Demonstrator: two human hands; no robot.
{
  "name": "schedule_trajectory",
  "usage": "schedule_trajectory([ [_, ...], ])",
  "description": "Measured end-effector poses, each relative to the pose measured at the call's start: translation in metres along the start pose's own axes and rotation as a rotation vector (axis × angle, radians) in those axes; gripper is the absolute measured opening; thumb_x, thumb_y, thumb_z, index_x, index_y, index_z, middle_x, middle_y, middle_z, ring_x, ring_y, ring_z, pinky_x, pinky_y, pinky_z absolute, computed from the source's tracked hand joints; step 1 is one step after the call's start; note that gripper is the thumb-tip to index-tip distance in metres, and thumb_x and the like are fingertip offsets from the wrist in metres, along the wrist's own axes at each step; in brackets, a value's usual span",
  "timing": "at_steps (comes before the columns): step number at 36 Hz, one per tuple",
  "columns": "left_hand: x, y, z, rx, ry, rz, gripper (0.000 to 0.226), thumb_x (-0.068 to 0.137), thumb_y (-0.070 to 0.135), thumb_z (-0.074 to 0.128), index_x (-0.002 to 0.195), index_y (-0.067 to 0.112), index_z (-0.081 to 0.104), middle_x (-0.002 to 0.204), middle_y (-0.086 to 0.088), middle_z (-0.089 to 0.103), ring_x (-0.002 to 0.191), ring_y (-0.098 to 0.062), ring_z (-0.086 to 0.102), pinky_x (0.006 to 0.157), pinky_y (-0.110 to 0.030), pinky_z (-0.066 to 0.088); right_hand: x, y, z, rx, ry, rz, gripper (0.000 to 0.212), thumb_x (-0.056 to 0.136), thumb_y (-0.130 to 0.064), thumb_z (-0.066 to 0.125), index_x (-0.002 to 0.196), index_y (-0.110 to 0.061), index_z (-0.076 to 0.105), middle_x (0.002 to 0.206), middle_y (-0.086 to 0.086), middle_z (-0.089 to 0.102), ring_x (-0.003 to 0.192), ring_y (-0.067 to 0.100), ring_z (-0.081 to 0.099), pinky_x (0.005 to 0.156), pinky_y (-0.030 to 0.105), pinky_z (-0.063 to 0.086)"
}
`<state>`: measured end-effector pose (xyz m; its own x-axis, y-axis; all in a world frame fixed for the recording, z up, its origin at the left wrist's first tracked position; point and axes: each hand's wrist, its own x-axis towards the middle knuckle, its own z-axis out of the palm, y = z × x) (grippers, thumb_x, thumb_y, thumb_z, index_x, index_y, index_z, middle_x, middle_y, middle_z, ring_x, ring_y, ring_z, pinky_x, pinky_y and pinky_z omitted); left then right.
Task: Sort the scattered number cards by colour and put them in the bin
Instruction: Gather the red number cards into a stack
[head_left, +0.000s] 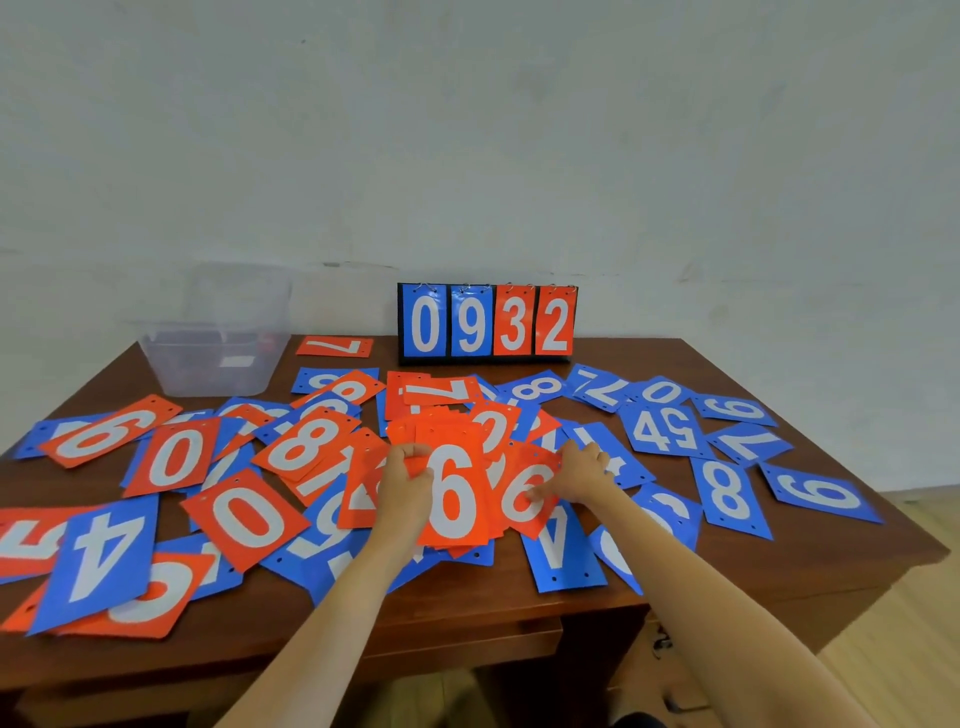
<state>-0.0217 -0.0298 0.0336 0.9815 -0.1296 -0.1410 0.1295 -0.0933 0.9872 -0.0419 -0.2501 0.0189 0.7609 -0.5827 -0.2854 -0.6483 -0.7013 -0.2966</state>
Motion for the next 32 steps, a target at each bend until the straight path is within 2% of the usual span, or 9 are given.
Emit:
schedule_trajectory([
  [4,-0.002,0.002,0.003,0.018,-0.001,-0.006,0.025,0.096,0.008,0.048,0.108,0.029,0.048,0.132,-0.006,0.048,0.115,-0.028,0.053,0.081,-0.041,0.056,0.004,0.010,0.005,0.038,0.226,-0.090,0.037,0.091,-0.023,0.059,0.123,-0.009,0.046,0.132,0.016,0.043,0.122,0.031,0.041,0.099,0.042,0.043],
  [7,-0.003,0.003,0.006,0.015,-0.019,-0.004,0.026,0.096,0.007,0.046,0.110,0.029,0.049,0.133,-0.006,0.048,0.117,-0.027,0.052,0.084,-0.041,0.055,0.001,0.021,-0.003,0.181,0.266,-0.104,0.017,0.094,-0.012,0.047,0.111,-0.009,0.051,0.110,0.012,0.058,0.090,0.025,0.055,0.077,0.039,0.050],
  [11,-0.006,0.006,0.011,0.023,-0.026,0.027,0.026,0.096,0.006,0.046,0.109,0.028,0.049,0.125,-0.001,0.048,0.108,-0.021,0.052,0.069,-0.029,0.053,-0.009,0.035,-0.024,0.339,0.432,-0.100,0.020,0.096,-0.014,0.046,0.114,-0.012,0.052,0.105,0.008,0.063,0.085,0.023,0.059,0.069,0.036,0.049],
  [17,-0.002,0.015,0.022,0.048,-0.067,0.058,0.029,0.095,0.002,0.042,0.109,0.026,0.049,0.113,0.002,0.046,0.094,-0.016,0.052,0.071,-0.033,0.053,-0.023,0.049,-0.053,0.452,0.650,-0.244,0.017,0.098,-0.016,0.047,0.112,-0.011,0.054,0.107,0.007,0.063,0.094,0.022,0.062,0.073,0.032,0.052],
  [19,0.002,0.020,0.026,0.066,-0.076,0.081,0.028,0.095,0.002,0.042,0.110,0.024,0.049,0.113,0.001,0.048,0.085,-0.014,0.053,0.068,-0.030,0.051,-0.031,0.050,-0.060,0.517,0.682,-0.327,0.014,0.097,-0.014,0.048,0.109,-0.011,0.056,0.101,0.004,0.062,0.093,0.021,0.062,0.073,0.030,0.051],
  [23,0.008,0.027,0.038,0.097,-0.110,0.123,0.028,0.094,0.000,0.040,0.112,0.020,0.049,0.109,-0.002,0.054,0.072,-0.018,0.055,0.051,-0.022,0.041,-0.042,0.049,-0.071,0.686,0.684,-0.391,0.019,0.095,-0.016,0.053,0.114,-0.013,0.056,0.097,-0.005,0.059,0.085,0.009,0.058,0.064,0.013,0.043],
  [26,0.012,0.032,0.046,0.105,-0.108,0.152,0.030,0.093,-0.002,0.040,0.113,0.019,0.049,0.104,0.000,0.054,0.058,-0.010,0.047,0.041,-0.017,0.038,-0.047,0.046,-0.077,0.840,0.592,-0.424,0.021,0.094,-0.017,0.057,0.115,-0.018,0.053,0.097,-0.005,0.061,0.086,0.007,0.062,0.067,0.023,0.055],
  [28,0.015,0.035,0.050,0.100,-0.099,0.171,0.032,0.093,-0.003,0.040,0.114,0.018,0.050,0.109,0.002,0.052,0.066,-0.008,0.050,0.047,-0.017,0.040,-0.050,0.044,-0.080,0.902,0.524,-0.443,0.022,0.094,-0.018,0.057,0.116,-0.020,0.053,0.098,-0.004,0.062,0.089,0.010,0.064,0.067,0.027,0.057],
  [32,0.018,0.038,0.054,0.069,-0.116,0.190,0.031,0.092,-0.002,0.042,0.113,0.019,0.052,0.119,0.001,0.050,0.099,-0.016,0.053,0.064,-0.021,0.044,-0.052,0.038,-0.081,0.902,0.414,-0.459,0.021,0.093,-0.021,0.058,0.113,-0.021,0.053,0.096,-0.005,0.061,0.085,0.010,0.064,0.063,0.021,0.054],
])
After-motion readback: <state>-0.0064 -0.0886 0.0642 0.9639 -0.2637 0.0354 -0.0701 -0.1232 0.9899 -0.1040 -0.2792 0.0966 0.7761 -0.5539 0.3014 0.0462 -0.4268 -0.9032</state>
